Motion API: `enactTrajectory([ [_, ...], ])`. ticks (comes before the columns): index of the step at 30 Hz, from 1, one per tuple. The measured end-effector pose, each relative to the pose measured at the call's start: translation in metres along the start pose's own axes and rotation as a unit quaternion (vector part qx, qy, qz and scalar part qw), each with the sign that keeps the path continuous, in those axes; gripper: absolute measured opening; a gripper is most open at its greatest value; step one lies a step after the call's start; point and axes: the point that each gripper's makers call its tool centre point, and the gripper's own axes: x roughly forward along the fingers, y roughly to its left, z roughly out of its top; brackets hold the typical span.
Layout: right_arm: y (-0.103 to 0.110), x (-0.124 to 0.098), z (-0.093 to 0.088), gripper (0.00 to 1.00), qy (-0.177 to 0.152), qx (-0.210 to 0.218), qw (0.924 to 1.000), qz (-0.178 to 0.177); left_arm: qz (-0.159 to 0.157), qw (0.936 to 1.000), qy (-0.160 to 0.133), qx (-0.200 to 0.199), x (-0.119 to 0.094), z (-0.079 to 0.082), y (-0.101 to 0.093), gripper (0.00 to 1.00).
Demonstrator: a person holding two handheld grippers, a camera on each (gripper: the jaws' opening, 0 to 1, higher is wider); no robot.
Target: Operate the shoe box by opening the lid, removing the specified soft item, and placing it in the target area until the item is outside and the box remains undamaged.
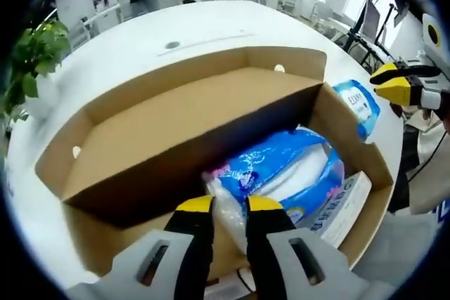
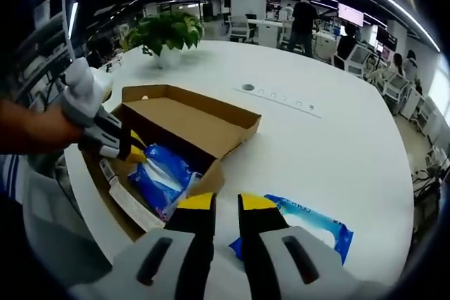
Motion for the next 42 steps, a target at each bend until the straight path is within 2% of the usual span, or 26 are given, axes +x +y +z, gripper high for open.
enactTrajectory([
  [10, 0.028, 0.017, 0.014, 0.11, -0.002, -0.013, 0.9997, 0.021, 0.008, 0.9998, 0.0, -0.016, -0.011, -0.013, 0.026, 0.12],
  [17, 0.047, 0.027, 0.019, 0.11, 0.001, -0.019, 0.9993, 0.032, 0.004, 0.9997, -0.002, -0.023, -0.014, -0.016, 0.031, 0.11],
  [23, 0.066, 0.042, 0.014, 0.11, 0.014, -0.023, 0.9984, 0.049, -0.005, 0.9997, -0.004, -0.026, -0.014, -0.018, 0.029, 0.08],
  [28, 0.077, 0.06, 0.002, 0.12, 0.034, -0.018, 0.9975, 0.059, -0.01, 0.9996, -0.002, -0.026, -0.013, -0.018, 0.027, 0.07],
  [31, 0.081, 0.066, -0.002, 0.12, 0.041, -0.013, 0.997, 0.063, -0.02, 0.9995, -0.001, -0.025, -0.012, -0.018, 0.024, 0.0],
  [42, 0.088, 0.085, -0.012, 0.13, 0.069, -0.004, 0.9952, 0.07, -0.025, 0.9992, -0.002, -0.032, -0.011, -0.019, 0.023, 0.0],
])
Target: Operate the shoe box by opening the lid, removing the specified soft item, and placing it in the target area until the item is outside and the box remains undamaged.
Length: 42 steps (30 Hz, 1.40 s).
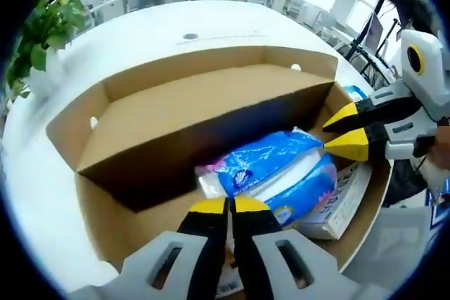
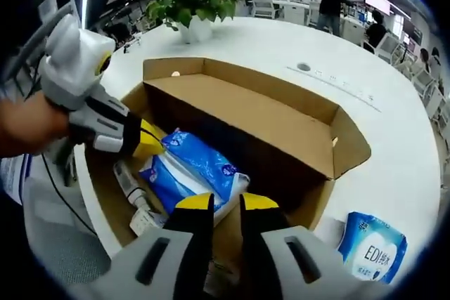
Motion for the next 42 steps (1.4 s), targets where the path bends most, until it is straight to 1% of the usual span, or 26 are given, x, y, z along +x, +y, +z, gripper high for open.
enactTrajectory([
  [6, -0.001, 0.007, -0.004, 0.12, 0.016, -0.001, 0.9999, -0.002, -0.004, 1.0, -0.001, -0.006, 0.0, 0.0, 0.0, 0.0],
  [9, 0.0, 0.01, -0.007, 0.11, 0.032, -0.011, 0.9994, -0.004, -0.006, 0.9999, -0.002, -0.011, 0.0, 0.0, 0.001, 0.0],
  [11, -0.001, 0.011, -0.01, 0.1, 0.047, -0.013, 0.9988, -0.005, -0.007, 0.9999, -0.003, -0.015, 0.0, 0.0, 0.0, 0.0],
  [13, -0.003, 0.012, -0.011, 0.1, 0.054, -0.008, 0.9985, -0.007, -0.008, 0.9998, -0.003, -0.018, 0.0, 0.0, 0.001, 0.0],
  [22, -0.001, 0.019, -0.017, 0.04, 0.072, -0.011, 0.9973, -0.003, -0.015, 0.9995, -0.004, -0.029, 0.0, -0.001, 0.001, 0.0],
  [27, -0.001, 0.018, -0.018, 0.01, 0.072, -0.014, 0.9973, -0.003, -0.021, 0.9994, -0.003, -0.028, -0.001, -0.001, 0.0, 0.0],
  [28, -0.001, 0.019, -0.018, 0.0, 0.071, -0.017, 0.9973, -0.004, -0.025, 0.9991, -0.002, -0.033, -0.001, -0.001, -0.001, 0.0],
  [31, -0.001, 0.019, -0.017, 0.0, 0.068, -0.017, 0.9975, -0.004, -0.029, 0.9989, -0.005, -0.037, -0.003, 0.001, -0.001, 0.0],
  [34, 0.0, 0.015, -0.015, 0.0, 0.061, -0.005, 0.9981, -0.001, -0.031, 0.9988, -0.009, -0.036, -0.007, 0.002, 0.0, 0.0],
  [38, 0.001, 0.009, -0.008, 0.0, 0.05, -0.003, 0.9987, -0.002, -0.037, 0.9986, -0.014, -0.036, -0.013, 0.005, -0.001, 0.0],
  [42, 0.002, 0.003, -0.001, 0.0, 0.043, 0.004, 0.9991, 0.0, -0.039, 0.9984, -0.024, -0.035, -0.022, 0.012, -0.002, 0.0],
])
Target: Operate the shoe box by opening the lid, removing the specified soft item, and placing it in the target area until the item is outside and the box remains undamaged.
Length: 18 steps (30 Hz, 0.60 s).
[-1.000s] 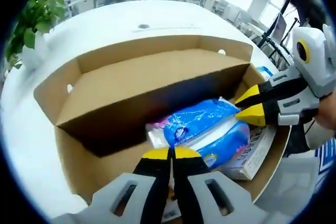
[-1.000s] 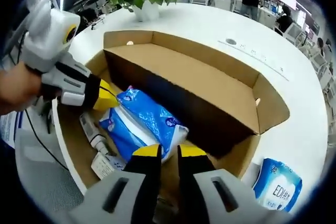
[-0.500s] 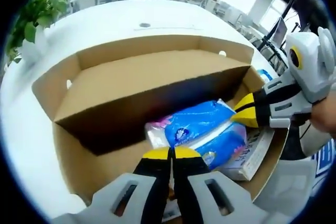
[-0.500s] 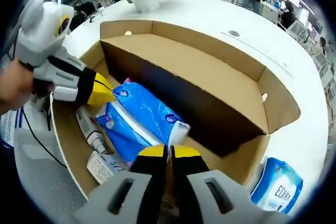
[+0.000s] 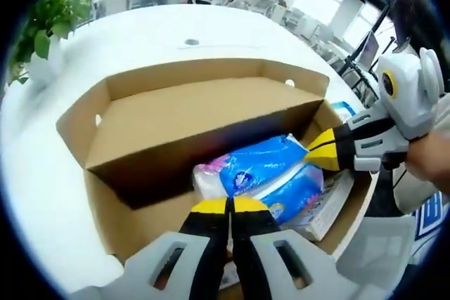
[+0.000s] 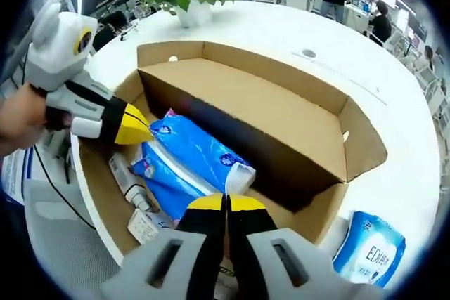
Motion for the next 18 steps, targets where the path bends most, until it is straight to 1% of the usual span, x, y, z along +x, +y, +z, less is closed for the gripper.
enactTrajectory([
  [6, 0.002, -0.014, 0.012, 0.0, -0.013, 0.001, 0.9999, -0.003, -0.004, 0.9999, -0.013, 0.004, -0.014, 0.01, -0.004, 0.0],
  [10, 0.005, -0.025, 0.021, 0.0, -0.022, 0.001, 0.9998, -0.002, -0.01, 0.9998, -0.014, 0.008, -0.024, 0.015, -0.007, 0.0],
  [18, 0.006, -0.046, 0.034, 0.0, -0.038, 0.0, 0.9992, -0.008, -0.015, 0.9993, -0.028, 0.021, -0.046, 0.034, -0.017, 0.0],
])
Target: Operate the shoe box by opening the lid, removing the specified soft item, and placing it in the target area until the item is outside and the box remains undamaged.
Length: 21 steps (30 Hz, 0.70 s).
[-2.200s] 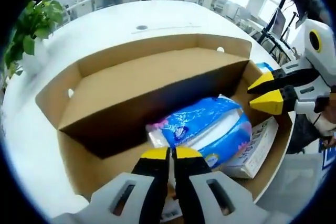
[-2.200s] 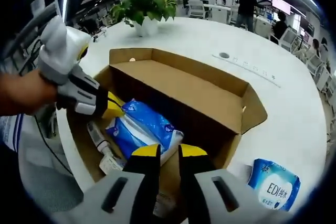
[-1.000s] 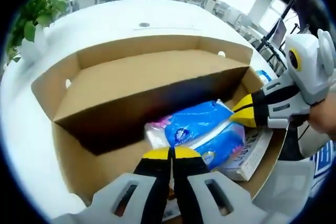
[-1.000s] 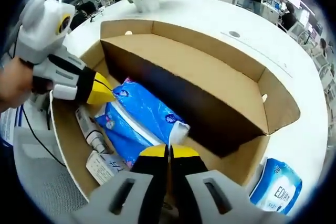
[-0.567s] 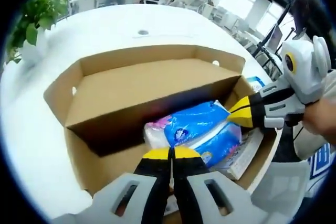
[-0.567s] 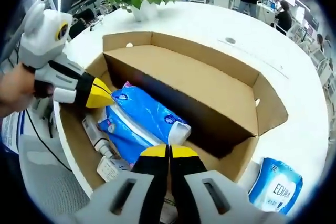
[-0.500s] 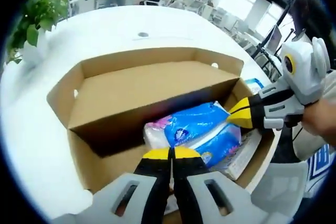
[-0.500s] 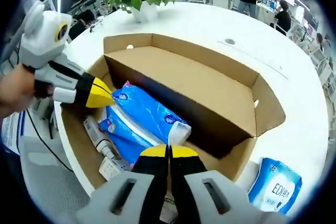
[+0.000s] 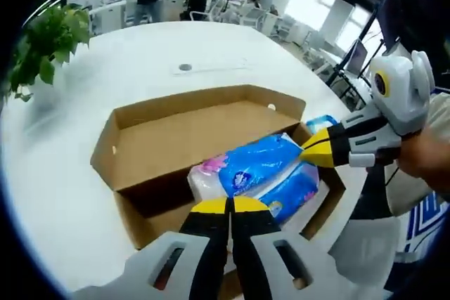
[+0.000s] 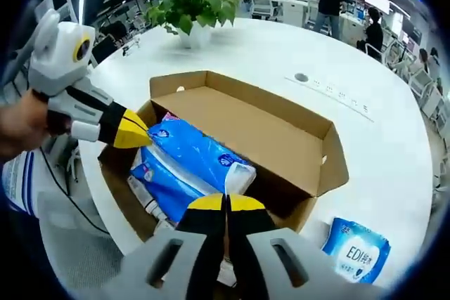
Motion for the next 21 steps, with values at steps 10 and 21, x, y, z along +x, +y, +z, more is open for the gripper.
enactTrajectory([
  [10, -0.004, -0.022, 0.006, 0.0, -0.014, -0.001, 0.9998, -0.012, -0.01, 0.9998, -0.011, 0.011, -0.011, 0.01, -0.017, 0.0],
  [21, -0.021, -0.049, -0.001, 0.0, -0.024, 0.006, 0.9992, -0.03, -0.031, 0.9991, -0.018, 0.021, -0.009, 0.019, -0.046, 0.0],
])
